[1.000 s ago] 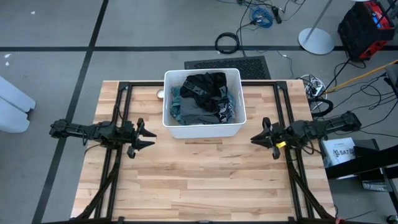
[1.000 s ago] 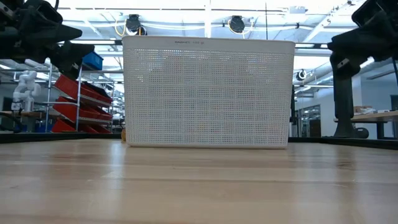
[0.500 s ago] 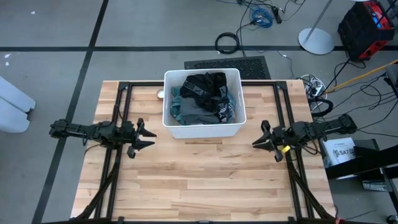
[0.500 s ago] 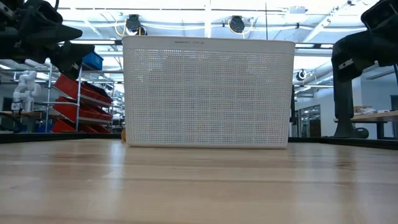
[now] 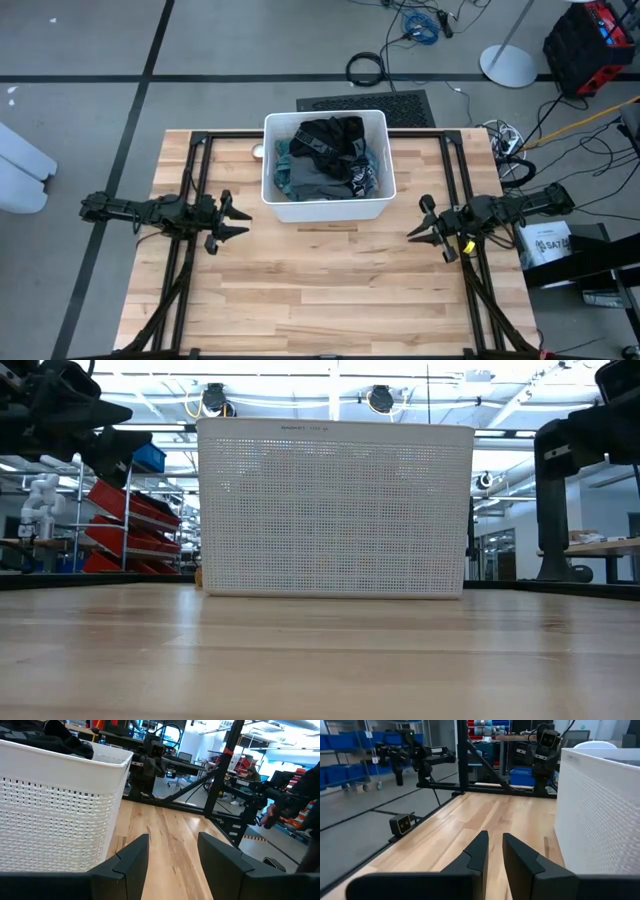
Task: Sort clothes
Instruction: Return to Home Position
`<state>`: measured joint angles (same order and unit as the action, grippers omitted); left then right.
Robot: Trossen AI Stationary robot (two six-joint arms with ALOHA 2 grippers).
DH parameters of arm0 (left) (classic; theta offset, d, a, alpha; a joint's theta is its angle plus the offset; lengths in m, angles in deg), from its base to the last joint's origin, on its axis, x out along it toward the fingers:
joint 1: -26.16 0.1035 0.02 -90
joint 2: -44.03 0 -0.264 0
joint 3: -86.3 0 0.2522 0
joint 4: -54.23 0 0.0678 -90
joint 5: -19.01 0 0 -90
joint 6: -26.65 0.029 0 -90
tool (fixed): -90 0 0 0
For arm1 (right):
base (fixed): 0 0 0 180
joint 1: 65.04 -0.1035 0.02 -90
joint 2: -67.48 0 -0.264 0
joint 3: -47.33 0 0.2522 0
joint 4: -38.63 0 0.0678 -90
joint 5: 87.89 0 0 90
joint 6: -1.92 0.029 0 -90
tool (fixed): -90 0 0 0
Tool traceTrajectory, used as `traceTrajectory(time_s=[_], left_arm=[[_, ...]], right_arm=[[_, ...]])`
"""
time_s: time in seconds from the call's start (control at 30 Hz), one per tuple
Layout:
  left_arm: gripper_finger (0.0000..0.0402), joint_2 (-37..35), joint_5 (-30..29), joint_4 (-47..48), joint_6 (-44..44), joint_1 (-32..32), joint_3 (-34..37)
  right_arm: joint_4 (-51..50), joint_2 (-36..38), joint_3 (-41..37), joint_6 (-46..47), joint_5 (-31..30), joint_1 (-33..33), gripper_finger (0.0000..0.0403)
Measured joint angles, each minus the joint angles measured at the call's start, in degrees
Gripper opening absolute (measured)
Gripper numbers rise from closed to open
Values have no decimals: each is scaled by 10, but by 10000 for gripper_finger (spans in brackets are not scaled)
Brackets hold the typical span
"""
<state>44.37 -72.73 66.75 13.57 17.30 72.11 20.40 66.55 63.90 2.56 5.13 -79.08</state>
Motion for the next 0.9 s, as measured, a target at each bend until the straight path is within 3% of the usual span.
traceTrajectory(time_s=[0.67,0.9], left_arm=[[177,0,0,0,0,0,0],[177,0,0,0,0,0,0]], right_arm=[[0,0,0,22,3,0,43],[22,0,0,195,101,0,43]])
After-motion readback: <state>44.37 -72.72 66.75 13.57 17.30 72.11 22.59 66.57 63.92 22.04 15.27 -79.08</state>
